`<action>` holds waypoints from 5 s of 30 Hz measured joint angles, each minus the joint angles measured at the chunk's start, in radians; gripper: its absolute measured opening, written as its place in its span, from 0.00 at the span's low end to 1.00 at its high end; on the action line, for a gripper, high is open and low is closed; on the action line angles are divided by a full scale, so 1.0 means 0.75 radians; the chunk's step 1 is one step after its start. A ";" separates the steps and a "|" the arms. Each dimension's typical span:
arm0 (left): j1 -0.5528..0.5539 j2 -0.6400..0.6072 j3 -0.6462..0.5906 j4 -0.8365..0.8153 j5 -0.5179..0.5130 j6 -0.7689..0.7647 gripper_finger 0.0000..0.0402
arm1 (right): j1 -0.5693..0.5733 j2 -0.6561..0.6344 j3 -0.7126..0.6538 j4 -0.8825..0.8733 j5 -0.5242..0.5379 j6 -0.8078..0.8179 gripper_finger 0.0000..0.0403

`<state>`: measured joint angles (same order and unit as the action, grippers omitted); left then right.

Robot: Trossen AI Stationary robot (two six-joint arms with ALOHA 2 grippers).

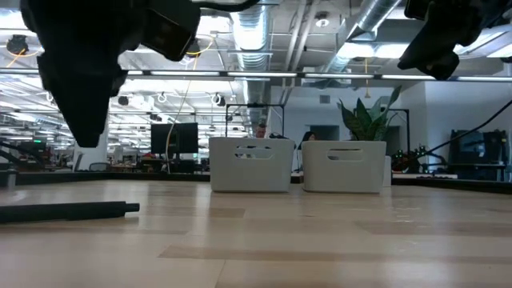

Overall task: Sort pens & pencils
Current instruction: Put the black pen into the left gray bin

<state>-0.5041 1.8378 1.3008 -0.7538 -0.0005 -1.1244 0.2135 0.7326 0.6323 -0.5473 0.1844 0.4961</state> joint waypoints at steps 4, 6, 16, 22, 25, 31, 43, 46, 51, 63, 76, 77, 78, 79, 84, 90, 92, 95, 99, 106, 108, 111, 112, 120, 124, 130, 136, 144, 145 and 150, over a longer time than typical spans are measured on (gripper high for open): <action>-0.005 -0.001 -0.015 -0.007 0.005 -0.102 0.35 | 0.000 0.000 0.000 0.001 0.000 0.000 0.22; -0.009 0.007 -0.016 -0.019 0.007 -0.102 0.35 | 0.000 0.000 0.000 0.002 0.000 0.000 0.22; -0.005 0.118 -0.017 0.014 0.090 -0.088 0.35 | 0.000 0.002 0.000 0.008 0.001 0.001 0.22; 0.002 0.149 -0.035 -0.002 0.067 -0.082 0.35 | -0.037 0.020 0.001 0.014 0.001 0.001 0.22; 0.002 0.165 -0.035 0.003 0.065 -0.054 0.35 | -0.062 0.026 0.001 0.012 0.000 0.001 0.22; 0.002 0.187 -0.033 0.011 0.045 -0.043 0.35 | -0.092 0.028 0.000 0.007 0.000 0.001 0.22; 0.006 0.186 -0.034 0.005 0.023 -0.191 0.35 | -0.096 0.028 0.000 0.005 -0.001 0.001 0.22; 0.006 0.187 -0.034 0.005 0.009 -0.189 0.35 | -0.096 0.028 0.000 0.005 -0.001 0.001 0.22; 0.006 0.188 -0.035 0.005 0.003 -0.215 0.35 | -0.096 0.028 0.000 0.005 -0.001 0.001 0.22; 0.010 0.188 -0.035 0.003 -0.008 -0.217 0.35 | -0.096 0.028 0.000 0.005 -0.001 0.000 0.22; 0.014 0.188 -0.035 -0.019 0.015 -0.227 0.35 | -0.096 0.028 0.000 0.004 -0.001 -0.010 0.22; 0.014 0.188 -0.035 -0.020 0.015 -0.227 0.35 | -0.096 0.028 0.000 0.004 -0.001 -0.010 0.22; 0.014 0.188 -0.035 -0.020 0.015 -0.227 0.35 | -0.096 0.028 0.000 0.004 -0.001 -0.010 0.22; 0.014 0.188 -0.035 -0.020 0.016 -0.227 0.35 | -0.096 0.028 0.000 0.004 -0.001 -0.010 0.22; 0.015 0.188 -0.035 -0.024 0.023 -0.227 0.35 | -0.096 0.028 0.000 0.004 -0.001 -0.010 0.22; 0.024 0.188 -0.037 -0.032 0.046 -0.227 0.26 | -0.096 0.028 0.000 0.004 -0.001 -0.013 0.22; 0.026 0.188 -0.037 -0.035 0.046 -0.227 0.21 | -0.096 0.028 0.000 0.004 -0.001 -0.014 0.22; 0.031 0.188 -0.038 -0.036 0.048 -0.204 0.12 | -0.096 0.028 0.000 0.004 -0.001 -0.034 0.22; 0.043 0.188 -0.038 -0.036 0.058 -0.169 0.05 | -0.096 0.028 0.000 0.004 -0.001 -0.041 0.22; 0.068 0.188 -0.035 -0.041 0.079 -0.157 0.10 | -0.096 0.028 0.000 0.004 -0.001 -0.045 0.22; 0.076 0.191 -0.016 -0.080 0.085 -0.148 0.11 | -0.096 0.028 0.000 0.004 -0.001 -0.045 0.22; 0.090 0.196 0.009 -0.132 0.067 -0.083 0.10 | -0.096 0.028 0.000 0.004 -0.001 -0.047 0.22; 0.098 0.196 0.014 -0.144 0.050 -0.063 0.10 | -0.096 0.028 0.000 0.004 -0.001 -0.048 0.22; 0.149 0.195 0.031 -0.172 -0.014 -0.007 0.07 | -0.096 0.028 -0.001 0.003 -0.001 -0.049 0.22; 0.168 0.167 0.031 -0.200 0.000 0.043 0.08 | -0.096 0.028 -0.001 0.003 -0.001 -0.048 0.22; 0.196 0.036 0.034 -0.214 -0.074 0.065 0.07 | -0.096 0.028 -0.001 0.000 -0.001 -0.052 0.22; 0.273 -0.095 0.036 -0.234 -0.111 0.136 0.08 | -0.096 0.027 -0.001 0.002 -0.001 -0.080 0.22; 0.448 -0.218 0.036 -0.193 -0.134 0.293 0.08 | -0.096 0.027 -0.001 0.003 -0.001 -0.081 0.22; 0.473 -0.230 0.036 -0.168 -0.133 0.329 0.08 | -0.096 0.027 -0.001 0.003 -0.001 -0.081 0.22; 0.610 -0.255 0.036 0.008 -0.121 0.494 0.08 | -0.096 0.027 -0.001 0.003 -0.001 -0.081 0.22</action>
<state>-0.0464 1.6466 1.3277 -0.7479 -0.0914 -0.7542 0.1413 0.7532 0.6315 -0.5453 0.1837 0.4355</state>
